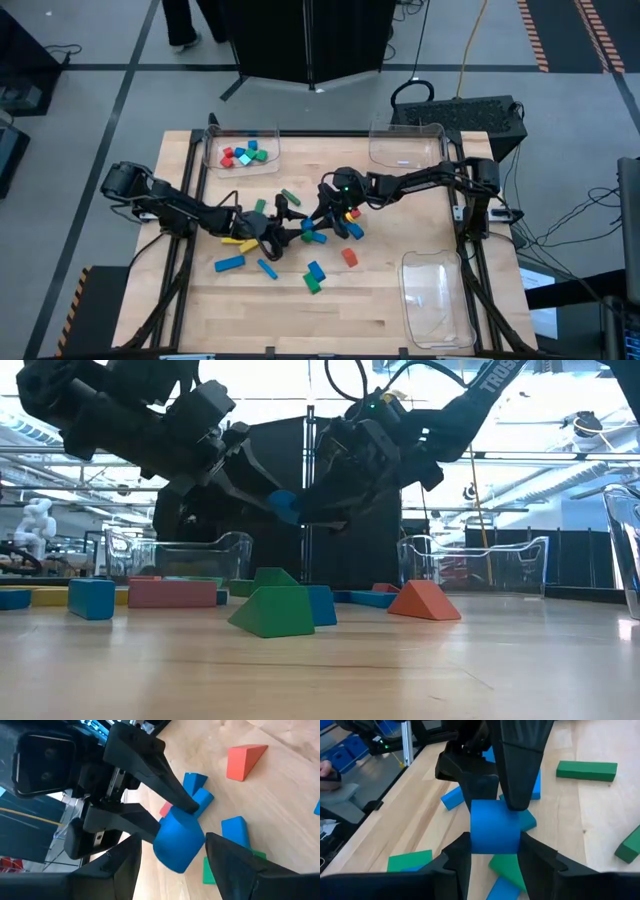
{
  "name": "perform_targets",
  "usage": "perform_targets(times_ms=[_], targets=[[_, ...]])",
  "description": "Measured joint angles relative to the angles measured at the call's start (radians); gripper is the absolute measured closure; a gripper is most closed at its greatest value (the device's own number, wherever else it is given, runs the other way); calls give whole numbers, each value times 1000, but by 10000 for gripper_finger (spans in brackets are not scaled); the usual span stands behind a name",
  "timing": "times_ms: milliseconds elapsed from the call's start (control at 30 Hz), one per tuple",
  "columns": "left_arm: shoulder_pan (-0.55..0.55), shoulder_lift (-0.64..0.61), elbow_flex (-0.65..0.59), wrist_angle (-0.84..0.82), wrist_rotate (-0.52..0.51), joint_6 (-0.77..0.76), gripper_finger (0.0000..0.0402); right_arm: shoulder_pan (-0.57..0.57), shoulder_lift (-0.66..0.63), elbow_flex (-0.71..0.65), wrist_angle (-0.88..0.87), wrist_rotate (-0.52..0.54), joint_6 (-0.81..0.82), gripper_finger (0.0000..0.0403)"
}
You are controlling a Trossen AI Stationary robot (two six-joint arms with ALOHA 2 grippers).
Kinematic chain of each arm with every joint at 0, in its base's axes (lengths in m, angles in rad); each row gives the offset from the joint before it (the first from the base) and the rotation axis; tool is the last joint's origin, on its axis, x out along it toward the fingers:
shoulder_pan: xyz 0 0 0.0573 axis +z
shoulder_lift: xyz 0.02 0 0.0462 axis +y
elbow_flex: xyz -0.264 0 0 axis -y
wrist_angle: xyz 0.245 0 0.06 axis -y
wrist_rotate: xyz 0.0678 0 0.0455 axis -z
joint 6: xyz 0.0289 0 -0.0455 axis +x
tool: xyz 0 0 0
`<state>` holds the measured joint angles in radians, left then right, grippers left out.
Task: Sort blocks by size
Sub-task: Put the blue half-circle block into the top left transparent bin
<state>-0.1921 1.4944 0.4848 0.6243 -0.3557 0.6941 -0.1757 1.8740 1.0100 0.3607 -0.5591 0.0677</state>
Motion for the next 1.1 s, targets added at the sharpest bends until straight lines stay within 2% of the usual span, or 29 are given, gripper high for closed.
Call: perform_targets(times_ms=[400,767,900,1000,1100], targets=[[1,-1,1,24,4,2,249,-2,0,0,37,-24,45,274],[2,0,3,44,58,0,297,-1,0,-1,40,-39,81,268],[1,0,3,45,-3,-54,300,-7,0,-2,72,-19,126,252],[0,-1,4,60,-73,-115,302,-20,0,-1,122,3,174,229],[1,-1,7,61,-96,-121,302,-35,0,2,151,1,204,203]])
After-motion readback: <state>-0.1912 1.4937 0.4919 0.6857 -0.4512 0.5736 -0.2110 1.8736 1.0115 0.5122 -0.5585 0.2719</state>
